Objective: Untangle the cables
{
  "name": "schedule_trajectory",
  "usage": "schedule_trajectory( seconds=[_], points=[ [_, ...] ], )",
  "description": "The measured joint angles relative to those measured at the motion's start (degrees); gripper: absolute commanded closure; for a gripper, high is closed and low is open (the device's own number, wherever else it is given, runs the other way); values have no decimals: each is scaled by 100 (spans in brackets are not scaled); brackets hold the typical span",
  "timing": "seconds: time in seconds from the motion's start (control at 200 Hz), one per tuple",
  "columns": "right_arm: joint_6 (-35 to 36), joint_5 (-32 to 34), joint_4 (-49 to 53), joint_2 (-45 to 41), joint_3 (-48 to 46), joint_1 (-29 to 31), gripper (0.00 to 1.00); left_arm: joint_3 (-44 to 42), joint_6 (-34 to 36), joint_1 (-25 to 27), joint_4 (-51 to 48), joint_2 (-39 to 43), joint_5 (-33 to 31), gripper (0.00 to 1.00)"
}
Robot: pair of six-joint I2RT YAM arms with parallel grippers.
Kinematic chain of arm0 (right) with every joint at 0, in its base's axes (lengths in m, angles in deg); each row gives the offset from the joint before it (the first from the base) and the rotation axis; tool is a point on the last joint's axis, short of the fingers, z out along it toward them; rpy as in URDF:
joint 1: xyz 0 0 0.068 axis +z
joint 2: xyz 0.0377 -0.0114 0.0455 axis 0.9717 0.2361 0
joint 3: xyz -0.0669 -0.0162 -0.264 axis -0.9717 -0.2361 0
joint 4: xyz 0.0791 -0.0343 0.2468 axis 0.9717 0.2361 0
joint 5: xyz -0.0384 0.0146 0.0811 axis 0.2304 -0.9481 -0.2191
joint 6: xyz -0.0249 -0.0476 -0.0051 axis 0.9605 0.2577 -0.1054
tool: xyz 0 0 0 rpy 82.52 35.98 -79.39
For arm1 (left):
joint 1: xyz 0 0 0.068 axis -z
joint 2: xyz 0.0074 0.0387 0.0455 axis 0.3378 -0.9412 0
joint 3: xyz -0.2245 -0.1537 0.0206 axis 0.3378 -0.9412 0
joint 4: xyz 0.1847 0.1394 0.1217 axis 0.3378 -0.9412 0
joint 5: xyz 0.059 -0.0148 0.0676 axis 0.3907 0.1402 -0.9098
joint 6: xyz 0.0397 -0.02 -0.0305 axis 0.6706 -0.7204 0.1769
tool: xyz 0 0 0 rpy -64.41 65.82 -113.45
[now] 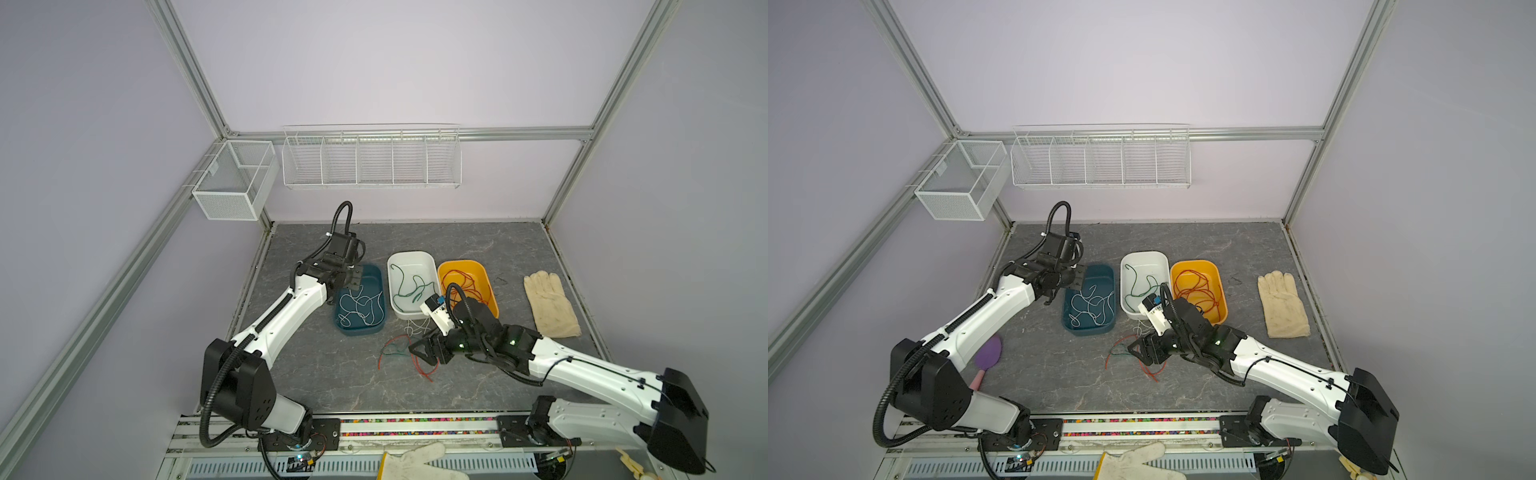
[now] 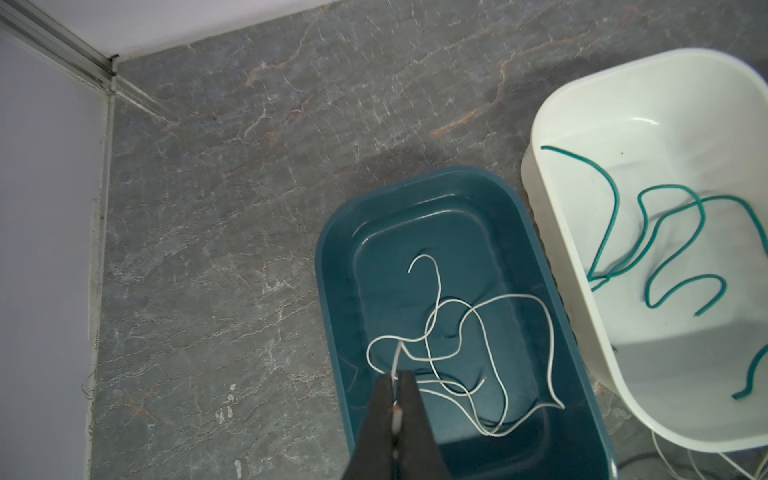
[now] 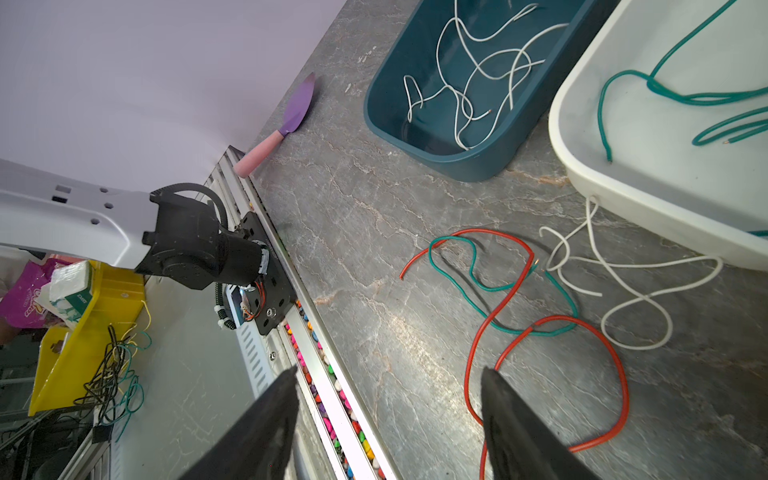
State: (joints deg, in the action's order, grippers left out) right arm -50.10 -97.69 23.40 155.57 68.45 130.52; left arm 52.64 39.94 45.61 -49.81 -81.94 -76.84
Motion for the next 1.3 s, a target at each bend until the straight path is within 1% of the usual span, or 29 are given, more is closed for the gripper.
schedule_trajectory(
  seconds=[0.14, 0.32, 0.49, 0.53, 0.695, 0.965, 1.06, 1.149, 1.174, 1.224, 1.304],
  points=[
    [0, 22, 0, 59, -2, 11, 29, 208, -2, 0, -245, -417, 321, 100],
    [0, 59, 2, 98, -2, 44, 29, 249, -7, 0, -503, -793, 682, 100],
    [2, 87, 4, 98, -2, 46, 29, 284, -7, 0, -715, -949, 901, 95],
    [2, 98, 4, 98, -2, 46, 29, 317, -7, 2, -765, -1005, 938, 93],
    [2, 125, 26, 98, -2, 48, 29, 389, -11, 2, -881, -1062, 951, 78],
    [4, 275, 201, 68, -2, 48, 29, 442, -105, 0, -968, -837, 758, 64],
    [4, 348, 238, 42, -2, 48, 29, 483, -129, 0, -968, -667, 638, 57],
    [2, 398, 267, 31, -7, 48, 29, 507, -188, 0, -964, -483, 542, 54],
    [2, 407, 269, 31, -9, 48, 29, 516, -195, 0, -962, -428, 520, 49],
    [2, 431, 275, 31, -17, 52, 29, 540, -221, 0, -966, -341, 479, 46],
    [-2, 492, 297, 31, -42, 55, 28, 575, -262, 0, -960, -214, 442, 37]
  ],
)
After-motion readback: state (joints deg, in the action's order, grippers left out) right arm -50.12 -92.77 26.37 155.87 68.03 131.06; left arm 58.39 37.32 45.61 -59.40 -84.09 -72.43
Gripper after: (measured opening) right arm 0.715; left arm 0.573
